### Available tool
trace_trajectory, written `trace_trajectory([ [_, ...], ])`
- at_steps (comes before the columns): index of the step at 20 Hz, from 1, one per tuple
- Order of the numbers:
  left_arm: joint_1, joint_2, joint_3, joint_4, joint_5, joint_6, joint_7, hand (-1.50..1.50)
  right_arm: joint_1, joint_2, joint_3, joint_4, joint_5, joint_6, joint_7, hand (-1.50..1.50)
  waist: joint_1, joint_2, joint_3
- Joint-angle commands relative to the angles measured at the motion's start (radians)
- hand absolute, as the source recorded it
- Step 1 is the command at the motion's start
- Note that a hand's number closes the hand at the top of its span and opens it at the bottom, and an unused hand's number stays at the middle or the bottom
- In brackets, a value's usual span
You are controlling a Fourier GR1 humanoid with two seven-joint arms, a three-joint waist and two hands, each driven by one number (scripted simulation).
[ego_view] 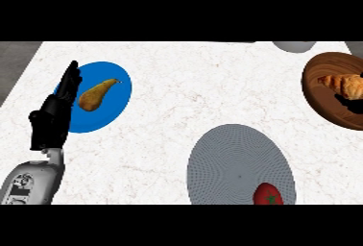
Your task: Pick the croissant from the placemat and place it in the bowl
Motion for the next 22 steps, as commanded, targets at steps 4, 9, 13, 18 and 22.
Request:
trace_trajectory([
  [4,-0.069,0.004,0.013,0.012,0.015,-0.021,0.033,0.00,-0.219,-0.061,-0.032,0.432,0.093,-0.129,-0.121,1.50,0.028,0.014,0.003],
  [9,-0.052,-0.018,-0.011,0.001,-0.009,-0.006,0.025,0.00,-0.278,-0.040,-0.038,0.617,0.065,-0.012,-0.140,-1.50,0.032,0.015,0.003],
  [13,-0.063,-0.007,-0.003,-0.009,0.015,-0.034,0.039,0.00,-0.339,-0.036,-0.064,0.681,0.025,0.087,-0.201,-1.50,0.042,0.019,0.005],
  [18,-0.044,-0.031,-0.008,0.012,-0.008,-0.005,-0.002,0.00,-0.346,-0.026,-0.135,0.738,-0.042,0.122,-0.335,-1.50,0.024,0.017,0.004],
  [22,-0.030,-0.013,0.005,-0.011,0.002,-0.021,0.016,0.00,-0.358,-0.131,-0.189,0.791,-0.084,0.216,-0.340,-1.50,0.026,0.018,0.005],
])
